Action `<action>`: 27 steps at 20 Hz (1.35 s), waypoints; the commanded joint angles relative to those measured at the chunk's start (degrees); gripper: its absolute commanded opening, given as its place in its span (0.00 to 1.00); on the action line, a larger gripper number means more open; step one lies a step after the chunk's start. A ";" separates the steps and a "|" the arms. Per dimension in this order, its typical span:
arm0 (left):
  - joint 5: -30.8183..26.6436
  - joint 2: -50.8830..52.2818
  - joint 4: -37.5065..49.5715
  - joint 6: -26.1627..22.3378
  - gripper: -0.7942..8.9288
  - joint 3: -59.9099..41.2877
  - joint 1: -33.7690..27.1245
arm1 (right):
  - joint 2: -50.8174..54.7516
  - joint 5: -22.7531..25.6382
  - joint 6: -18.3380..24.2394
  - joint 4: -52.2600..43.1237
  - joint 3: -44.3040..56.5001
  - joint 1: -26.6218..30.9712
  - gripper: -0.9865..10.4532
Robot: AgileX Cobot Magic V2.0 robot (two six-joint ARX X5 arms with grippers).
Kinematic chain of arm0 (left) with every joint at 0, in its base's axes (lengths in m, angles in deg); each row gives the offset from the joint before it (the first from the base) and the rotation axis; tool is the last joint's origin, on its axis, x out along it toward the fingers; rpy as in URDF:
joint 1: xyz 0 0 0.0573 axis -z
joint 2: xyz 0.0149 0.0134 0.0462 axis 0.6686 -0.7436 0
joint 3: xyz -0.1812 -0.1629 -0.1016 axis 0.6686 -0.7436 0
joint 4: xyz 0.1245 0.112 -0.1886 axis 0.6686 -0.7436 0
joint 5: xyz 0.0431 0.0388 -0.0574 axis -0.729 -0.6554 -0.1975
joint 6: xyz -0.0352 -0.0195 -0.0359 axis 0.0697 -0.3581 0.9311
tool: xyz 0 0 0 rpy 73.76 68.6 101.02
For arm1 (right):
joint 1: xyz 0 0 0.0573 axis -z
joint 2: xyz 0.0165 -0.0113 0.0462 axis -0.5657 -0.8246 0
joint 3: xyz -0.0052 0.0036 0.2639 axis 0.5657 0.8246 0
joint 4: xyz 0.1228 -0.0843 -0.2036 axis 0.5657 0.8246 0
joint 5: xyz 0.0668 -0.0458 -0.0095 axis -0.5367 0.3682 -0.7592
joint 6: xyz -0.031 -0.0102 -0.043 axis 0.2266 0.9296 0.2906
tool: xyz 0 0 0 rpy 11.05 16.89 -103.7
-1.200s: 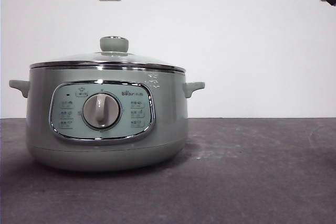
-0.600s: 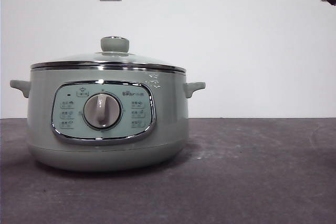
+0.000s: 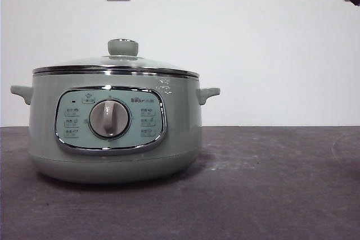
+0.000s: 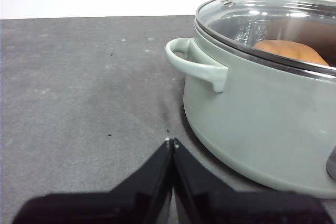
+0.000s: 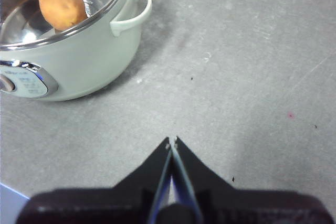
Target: Pick up the potato,open the lid,put the potato in the pot,close the lid
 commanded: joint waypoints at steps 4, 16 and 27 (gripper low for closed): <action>0.24 0.17 0.09 -0.59 0.08 -0.85 -0.17 | 0.07 0.17 -0.59 -0.26 0.46 -0.07 0.09; 0.24 0.17 0.09 -0.59 0.08 -0.85 -0.17 | 0.11 0.33 -0.59 -0.26 0.48 0.02 0.09; 0.26 0.17 0.11 -0.59 0.08 -0.85 -0.17 | 13.81 1.92 -0.59 -0.39 4.50 24.48 0.09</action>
